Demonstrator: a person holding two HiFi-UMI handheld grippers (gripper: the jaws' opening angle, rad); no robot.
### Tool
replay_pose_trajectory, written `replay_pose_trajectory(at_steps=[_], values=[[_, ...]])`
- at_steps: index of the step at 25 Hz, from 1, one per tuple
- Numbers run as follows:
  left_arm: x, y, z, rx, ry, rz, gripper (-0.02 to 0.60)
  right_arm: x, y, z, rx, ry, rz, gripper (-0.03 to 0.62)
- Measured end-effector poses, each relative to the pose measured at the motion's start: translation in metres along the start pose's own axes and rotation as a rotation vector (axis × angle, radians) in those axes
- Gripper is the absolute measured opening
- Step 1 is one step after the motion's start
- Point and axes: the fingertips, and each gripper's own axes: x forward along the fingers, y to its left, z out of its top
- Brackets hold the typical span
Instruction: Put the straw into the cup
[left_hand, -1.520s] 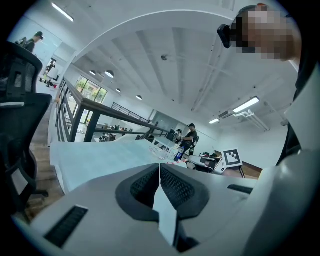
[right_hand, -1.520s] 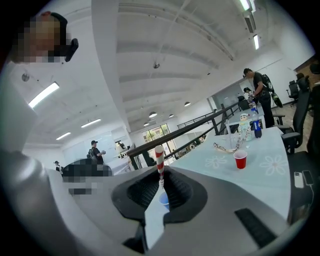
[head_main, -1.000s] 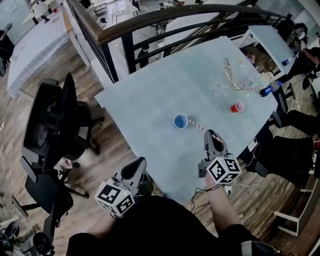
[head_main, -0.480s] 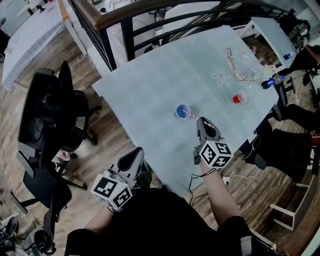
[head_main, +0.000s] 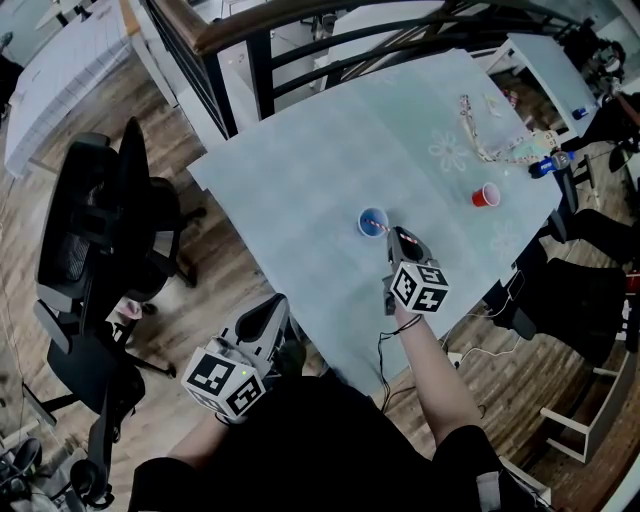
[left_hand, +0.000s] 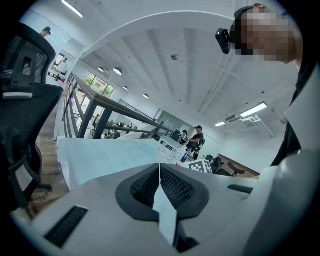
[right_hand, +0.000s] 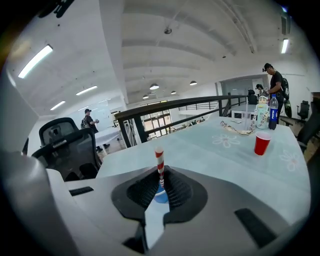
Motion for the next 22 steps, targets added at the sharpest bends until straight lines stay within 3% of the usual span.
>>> replay_pose_trajectory(at_steps=[6,12,15,22], values=[[0.0,0.0,0.001,-0.001,0.003,0.007,0.018,0.007,-0.001,-0.009,0.016,0.022,0.008,0.051],[0.0,-0.003,0.0,0.003,0.002,0.006,0.018,0.01,0.006,-0.013,-0.033,0.046,0.022,0.054],[0.001,-0.008,0.0,0.009,0.002,0.004,0.018,0.008,0.004,-0.009,-0.017,0.034,0.018,0.154],[0.003,-0.025,-0.002,0.023,0.003,-0.006,0.018,-0.02,0.001,0.008,0.006,-0.029,0.033,0.202]])
